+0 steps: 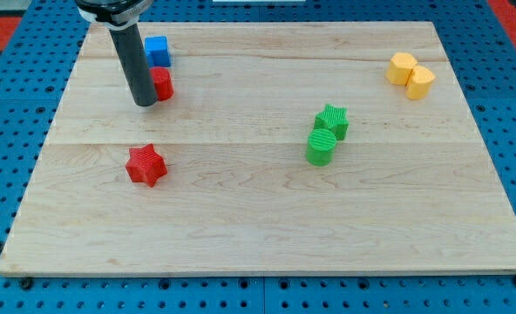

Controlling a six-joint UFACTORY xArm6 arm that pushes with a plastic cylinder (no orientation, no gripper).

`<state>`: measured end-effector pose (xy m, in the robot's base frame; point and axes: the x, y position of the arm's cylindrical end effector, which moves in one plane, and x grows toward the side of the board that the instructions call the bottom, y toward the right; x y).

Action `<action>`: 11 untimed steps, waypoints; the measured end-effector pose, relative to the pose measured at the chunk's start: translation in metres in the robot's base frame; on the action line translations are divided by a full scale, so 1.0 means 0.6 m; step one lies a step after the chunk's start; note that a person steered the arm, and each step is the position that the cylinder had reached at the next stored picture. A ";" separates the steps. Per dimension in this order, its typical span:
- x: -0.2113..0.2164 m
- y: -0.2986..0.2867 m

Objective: Move the arm to the bottom left of the red star

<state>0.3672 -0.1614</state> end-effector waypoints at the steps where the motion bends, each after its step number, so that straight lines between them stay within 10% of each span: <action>1: -0.001 0.000; 4: -0.046 -0.001; 7: 0.180 -0.195; 11: 0.291 -0.031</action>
